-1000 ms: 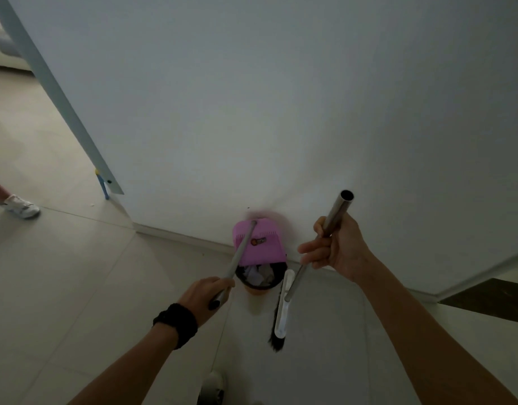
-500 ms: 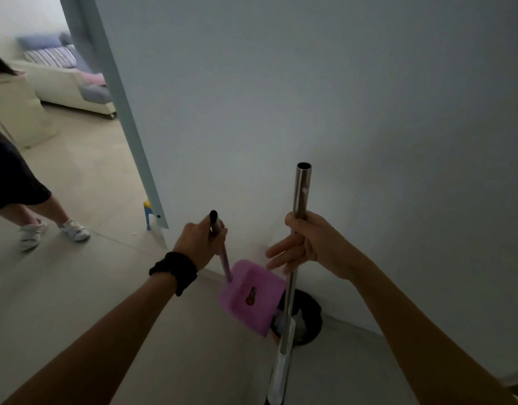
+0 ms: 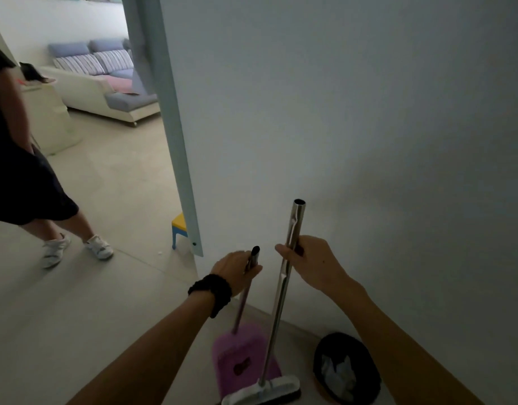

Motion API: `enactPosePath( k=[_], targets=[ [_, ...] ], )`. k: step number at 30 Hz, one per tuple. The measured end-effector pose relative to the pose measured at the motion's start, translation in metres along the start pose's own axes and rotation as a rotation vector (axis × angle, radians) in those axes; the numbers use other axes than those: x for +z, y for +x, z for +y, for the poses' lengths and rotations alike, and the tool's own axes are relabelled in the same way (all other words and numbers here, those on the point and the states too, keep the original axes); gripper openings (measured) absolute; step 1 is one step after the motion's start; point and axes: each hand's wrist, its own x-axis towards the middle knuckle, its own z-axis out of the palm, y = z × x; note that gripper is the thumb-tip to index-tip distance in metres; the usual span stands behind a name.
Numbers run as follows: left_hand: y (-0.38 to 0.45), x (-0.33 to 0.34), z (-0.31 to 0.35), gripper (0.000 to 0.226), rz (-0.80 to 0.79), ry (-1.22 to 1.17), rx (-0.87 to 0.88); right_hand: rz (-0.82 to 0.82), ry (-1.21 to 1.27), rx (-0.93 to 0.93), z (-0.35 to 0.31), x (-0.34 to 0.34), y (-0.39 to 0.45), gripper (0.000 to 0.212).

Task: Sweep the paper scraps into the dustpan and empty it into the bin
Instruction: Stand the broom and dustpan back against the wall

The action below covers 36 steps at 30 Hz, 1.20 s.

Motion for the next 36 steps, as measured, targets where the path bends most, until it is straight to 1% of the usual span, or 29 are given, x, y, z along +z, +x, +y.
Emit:
enactPosePath(
  k=[4, 7, 9, 13, 17, 18, 22, 25, 28, 32, 34, 36],
  targets=[
    [0.041, 0.0, -0.037, 0.033, 0.02, -0.188, -0.077, -0.013, 0.032, 0.02, 0.007, 0.042, 0.048, 0.05],
    [0.075, -0.001, -0.058, 0.033, 0.085, -0.257, -0.111, -0.041, 0.05, 0.055, 0.022, 0.071, 0.081, 0.054],
    [0.099, 0.0, -0.072, 0.031, 0.128, -0.309, -0.135, -0.03, 0.047, 0.067, 0.034, 0.087, 0.101, 0.052],
    [0.153, 0.018, -0.111, 0.024, 0.072, -0.348, -0.182, 0.043, 0.031, 0.105, 0.071, 0.121, 0.14, 0.044],
    [0.195, 0.047, -0.158, 0.009, 0.055, -0.403, -0.256, 0.1, 0.086, 0.213, 0.109, 0.156, 0.169, 0.041],
    [0.203, 0.055, -0.168, 0.009, 0.052, -0.409, -0.265, 0.116, 0.098, 0.244, 0.117, 0.165, 0.174, 0.041],
    [0.22, 0.092, -0.205, 0.016, -0.029, -0.438, -0.292, 0.12, 0.069, 0.347, 0.145, 0.211, 0.188, 0.042],
    [0.23, 0.125, -0.235, 0.013, -0.081, -0.432, -0.295, 0.097, 0.087, 0.41, 0.16, 0.249, 0.195, 0.042],
    [0.244, 0.153, -0.262, 0.011, -0.103, -0.433, -0.283, 0.103, 0.098, 0.427, 0.171, 0.278, 0.204, 0.043],
    [0.266, 0.176, -0.294, 0.011, -0.097, -0.459, -0.309, 0.211, 0.073, 0.482, 0.187, 0.308, 0.233, 0.039],
    [0.278, 0.179, -0.303, 0.016, -0.068, -0.496, -0.326, 0.236, 0.049, 0.514, 0.195, 0.313, 0.248, 0.034],
    [0.291, 0.181, -0.308, 0.021, -0.082, -0.498, -0.299, 0.262, 0.018, 0.547, 0.204, 0.318, 0.259, 0.029]
  ],
)
